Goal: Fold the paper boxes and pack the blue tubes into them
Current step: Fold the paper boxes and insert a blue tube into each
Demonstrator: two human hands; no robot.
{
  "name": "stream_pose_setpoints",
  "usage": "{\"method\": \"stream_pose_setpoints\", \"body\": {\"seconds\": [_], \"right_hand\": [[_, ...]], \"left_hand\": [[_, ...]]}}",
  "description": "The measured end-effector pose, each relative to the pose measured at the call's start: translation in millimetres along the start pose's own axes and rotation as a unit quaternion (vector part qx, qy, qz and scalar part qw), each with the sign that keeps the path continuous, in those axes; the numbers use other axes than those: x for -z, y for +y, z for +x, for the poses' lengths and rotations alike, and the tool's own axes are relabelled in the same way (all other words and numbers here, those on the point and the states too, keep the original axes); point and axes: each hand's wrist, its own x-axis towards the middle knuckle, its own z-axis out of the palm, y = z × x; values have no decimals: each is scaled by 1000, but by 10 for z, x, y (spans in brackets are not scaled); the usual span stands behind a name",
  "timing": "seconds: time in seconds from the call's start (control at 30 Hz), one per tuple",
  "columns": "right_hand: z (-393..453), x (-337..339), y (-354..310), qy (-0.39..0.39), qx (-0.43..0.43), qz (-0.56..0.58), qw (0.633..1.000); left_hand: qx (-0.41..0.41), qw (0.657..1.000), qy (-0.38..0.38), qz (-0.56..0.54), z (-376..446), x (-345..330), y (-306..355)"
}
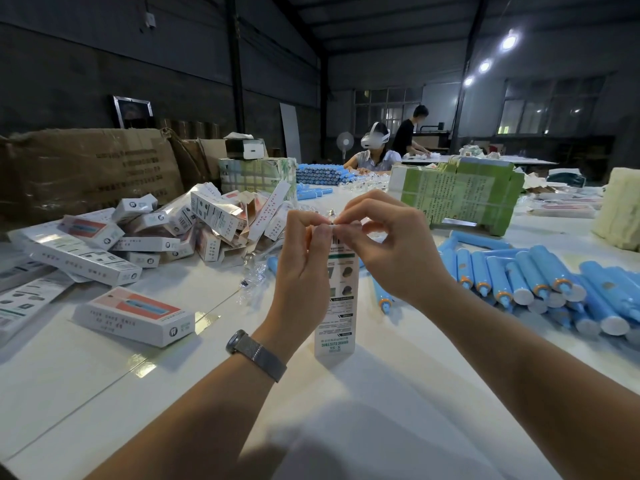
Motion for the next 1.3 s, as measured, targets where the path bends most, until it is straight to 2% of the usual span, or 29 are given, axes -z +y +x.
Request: {"method": "stream_pose_setpoints", "body": {"seconds": [0.2, 0.33, 0.63, 0.83, 0.97, 1.13, 1.3], "right_hand": [[-23, 14, 23, -13, 15, -10, 1000], [-29, -6, 15, 1, 36, -56, 998], [39, 31, -78, -11, -18, -43, 999], [102, 105, -150, -31, -23, -63, 997], [133, 131, -195, -45, -33, -70, 996], [162, 158, -238, -60, -24, -116, 991], [193, 213, -302, -83, 31, -192, 977]], "left_hand": [[-12, 999, -34, 4, -24, 17, -53], [20, 998, -59, -22, -48, 5, -57], [13, 994, -105, 17, -83, -6, -49], [42, 992, -113, 29, -82, -1, -53], [16, 991, -119, 65, -83, 15, -100], [10, 990, -122, 73, -67, 16, -109], [-3, 988, -130, 80, -62, 11, -85]]}}
